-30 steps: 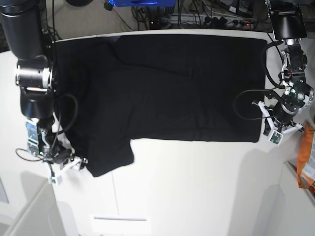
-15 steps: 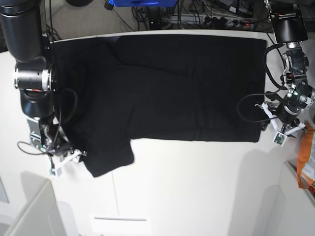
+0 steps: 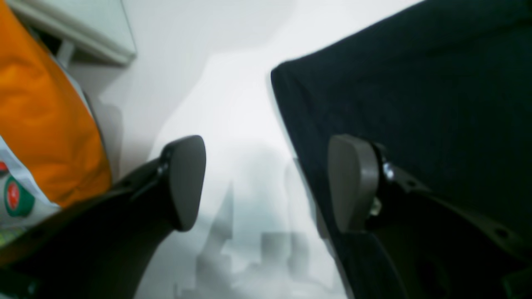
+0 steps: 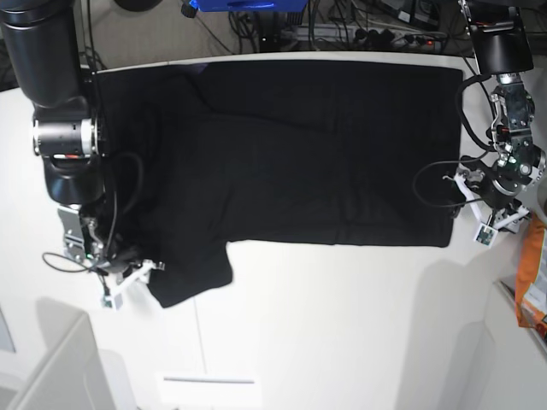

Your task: Fold the T-shirt properly

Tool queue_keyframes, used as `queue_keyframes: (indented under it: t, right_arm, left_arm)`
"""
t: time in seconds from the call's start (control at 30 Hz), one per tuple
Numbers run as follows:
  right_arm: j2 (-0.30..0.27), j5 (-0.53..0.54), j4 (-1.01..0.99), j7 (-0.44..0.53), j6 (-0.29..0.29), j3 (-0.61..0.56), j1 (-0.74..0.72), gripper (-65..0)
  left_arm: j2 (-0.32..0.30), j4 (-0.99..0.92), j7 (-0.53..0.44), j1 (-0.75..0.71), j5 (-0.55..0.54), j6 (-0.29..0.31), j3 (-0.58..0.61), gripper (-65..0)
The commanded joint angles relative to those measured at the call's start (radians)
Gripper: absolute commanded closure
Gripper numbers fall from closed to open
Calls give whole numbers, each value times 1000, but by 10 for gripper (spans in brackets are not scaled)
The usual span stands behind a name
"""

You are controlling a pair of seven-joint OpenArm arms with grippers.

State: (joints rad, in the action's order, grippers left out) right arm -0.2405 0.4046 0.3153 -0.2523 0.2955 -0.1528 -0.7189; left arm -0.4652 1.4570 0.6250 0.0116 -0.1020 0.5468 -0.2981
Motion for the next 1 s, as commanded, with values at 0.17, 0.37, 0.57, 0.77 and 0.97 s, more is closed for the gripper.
queue_keyframes:
  t: [0.17,0.37,0.57,0.77,0.97]
  right_arm:
    - [3,4,3,-38,3,-14,-5,-174]
    - [2,3,3,-46,3,-15,-5,0]
    - [2,3,3,-46,3,-15,-5,0]
    - [2,3,3,-46,3,-15,-6,0]
    - [3,3,3,-46,3,-15,-6,0]
  left_arm:
    - [-20,-14,-17,29,-5,-14,-11,-451]
    - [-17,-151,-15,136,-6,-11,-8,-457]
    - [-17,-235,-15,216,-6,-9,1,-459]
    - [1,-358,-17,307,-5,-8,3,-459]
    - [13,-459,-20,374,-5,-8,3,-459]
